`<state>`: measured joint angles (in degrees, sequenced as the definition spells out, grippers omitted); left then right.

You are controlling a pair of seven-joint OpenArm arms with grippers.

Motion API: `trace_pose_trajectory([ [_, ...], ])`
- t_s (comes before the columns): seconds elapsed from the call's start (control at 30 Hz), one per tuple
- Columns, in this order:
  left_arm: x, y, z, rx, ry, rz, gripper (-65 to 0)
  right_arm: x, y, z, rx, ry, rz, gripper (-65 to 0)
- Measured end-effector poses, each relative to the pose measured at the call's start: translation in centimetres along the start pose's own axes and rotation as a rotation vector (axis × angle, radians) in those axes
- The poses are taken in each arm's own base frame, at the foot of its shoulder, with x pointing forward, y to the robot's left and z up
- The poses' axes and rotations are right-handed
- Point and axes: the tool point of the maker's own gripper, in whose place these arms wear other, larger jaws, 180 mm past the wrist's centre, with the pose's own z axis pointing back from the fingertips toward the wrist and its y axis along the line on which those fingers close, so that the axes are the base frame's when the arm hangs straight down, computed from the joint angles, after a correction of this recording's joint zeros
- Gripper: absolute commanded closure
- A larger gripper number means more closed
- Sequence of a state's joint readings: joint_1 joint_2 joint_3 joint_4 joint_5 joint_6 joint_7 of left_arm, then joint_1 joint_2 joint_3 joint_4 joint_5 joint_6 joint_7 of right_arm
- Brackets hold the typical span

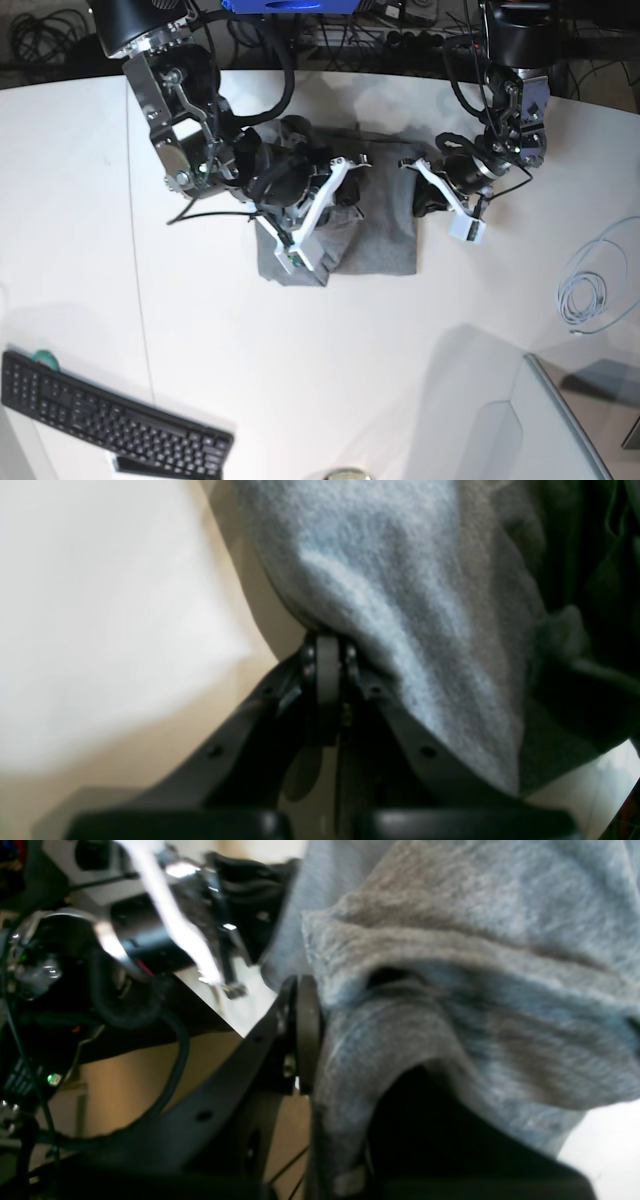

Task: Layout the t-shirt on the table in an organized manner, then fold the t-shirt properly
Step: 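Lift the strip end with the right gripper and fold it toward the left gripper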

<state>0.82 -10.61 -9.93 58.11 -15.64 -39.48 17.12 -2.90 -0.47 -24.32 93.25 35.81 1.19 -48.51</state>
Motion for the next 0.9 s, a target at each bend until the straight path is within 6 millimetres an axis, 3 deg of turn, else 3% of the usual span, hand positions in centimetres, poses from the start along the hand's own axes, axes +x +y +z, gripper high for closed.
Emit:
trace_pose_trajectory([
  [0.2, 0.0, -0.1, 0.0, -0.002, 0.002, -0.002, 0.0, -0.1, 0.6, -0.7, -0.003, 0.016, 0.011, -0.6],
  [0.53, -0.1, -0.4, 0.4, 0.001, 0.039, -0.045, 0.0, -0.9, -2.3, -2.6, -0.061, 0.052, -0.024, -0.6],
  [0.63, 0.1, -0.5, 0.5, 0.004, 0.073, -0.074, 0.0, -0.8, -1.8, -2.8, -0.057, 0.054, 0.002, -0.6],
  [0.8, 0.7, -0.6, 0.6, 0.005, 0.061, -0.084, 0.0, -1.0, 0.7, -3.7, -0.013, 0.072, 0.068, -0.6],
  [0.9, 0.6, -0.5, 0.6, 0.005, 0.064, -0.083, 0.0, -0.1, -0.1, -3.7, -0.055, 0.045, 0.029, -0.6],
])
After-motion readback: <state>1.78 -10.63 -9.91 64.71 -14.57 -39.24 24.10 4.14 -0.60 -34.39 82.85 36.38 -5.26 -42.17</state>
